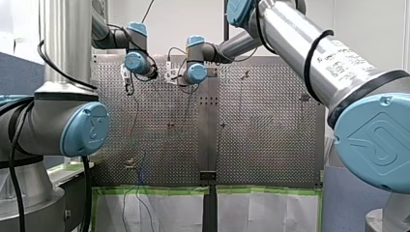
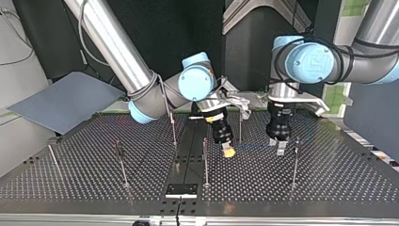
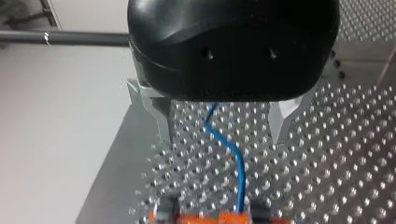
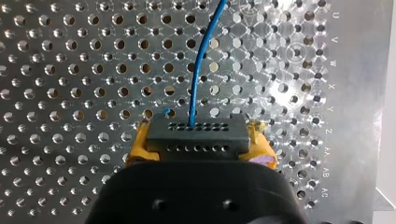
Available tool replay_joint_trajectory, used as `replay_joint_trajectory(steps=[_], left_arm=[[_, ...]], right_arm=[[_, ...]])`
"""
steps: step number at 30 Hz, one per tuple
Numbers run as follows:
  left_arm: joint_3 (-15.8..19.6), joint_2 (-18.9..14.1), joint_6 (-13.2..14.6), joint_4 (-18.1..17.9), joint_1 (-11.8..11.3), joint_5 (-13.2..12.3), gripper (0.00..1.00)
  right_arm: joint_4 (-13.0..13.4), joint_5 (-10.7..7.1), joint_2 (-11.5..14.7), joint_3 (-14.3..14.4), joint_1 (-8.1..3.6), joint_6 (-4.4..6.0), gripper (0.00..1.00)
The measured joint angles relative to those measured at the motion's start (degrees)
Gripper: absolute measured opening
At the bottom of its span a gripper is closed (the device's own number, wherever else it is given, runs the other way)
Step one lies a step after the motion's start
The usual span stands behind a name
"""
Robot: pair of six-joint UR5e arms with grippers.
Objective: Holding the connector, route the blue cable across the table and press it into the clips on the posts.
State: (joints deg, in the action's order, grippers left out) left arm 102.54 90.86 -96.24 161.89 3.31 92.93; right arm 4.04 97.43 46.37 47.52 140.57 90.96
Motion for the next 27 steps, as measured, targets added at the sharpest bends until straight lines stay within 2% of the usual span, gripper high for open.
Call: replay_joint_trajectory(steps=[3,9,15,16,17,18,20,21,23,24,25,27], left_arm=[[-1.31,1.33,0.14,0.05,0.13,1.2,1.0],[-3.25,4.44,0.52,0.4,0.54,1.61,1.0],[-3.89,5.53,0.53,-0.01,0.57,2.28,1.0],[-3.91,5.55,0.47,-0.05,0.57,2.34,0.9],[-3.92,5.57,0.37,-0.1,0.6,2.39,0.71],[-3.91,5.57,0.29,-0.14,0.62,2.42,0.71],[-3.91,5.57,0.07,-0.35,0.65,2.45,0.42],[-3.91,5.57,-0.07,-0.44,0.67,2.46,0.42],[-3.93,5.58,-0.46,-0.55,0.7,2.47,0.14],[-3.93,5.58,-0.61,-0.54,0.71,2.46,0.14],[-3.93,5.58,-0.76,-0.51,0.73,2.45,0.02],[-3.89,5.59,-1.12,-0.32,0.8,2.42,0.02]], right_arm=[[0.0,-0.02,0.0,0.0,-0.04,0.01,0.0],[-0.04,-0.05,0.0,-0.01,-0.07,0.01,0.0],[-0.07,-0.11,0.0,-0.02,-0.1,0.02,0.0],[-0.07,-0.11,0.0,-0.02,-0.13,0.02,0.0],[-0.07,-0.12,0.0,-0.02,-0.15,0.02,0.0],[-0.08,-0.12,0.0,-0.02,-0.18,0.02,0.0],[-0.11,-0.12,0.0,-0.02,-0.19,0.02,0.0],[-0.13,-0.12,0.0,-0.02,-0.21,0.02,0.0],[-0.14,-0.12,0.0,-0.02,-0.23,0.02,0.0],[-0.15,-0.12,0.0,-0.01,-0.24,0.02,0.0],[-0.15,-0.12,0.0,-0.01,-0.23,0.02,0.0],[-0.15,-0.12,-0.02,0.0,-0.23,0.02,0.0]])
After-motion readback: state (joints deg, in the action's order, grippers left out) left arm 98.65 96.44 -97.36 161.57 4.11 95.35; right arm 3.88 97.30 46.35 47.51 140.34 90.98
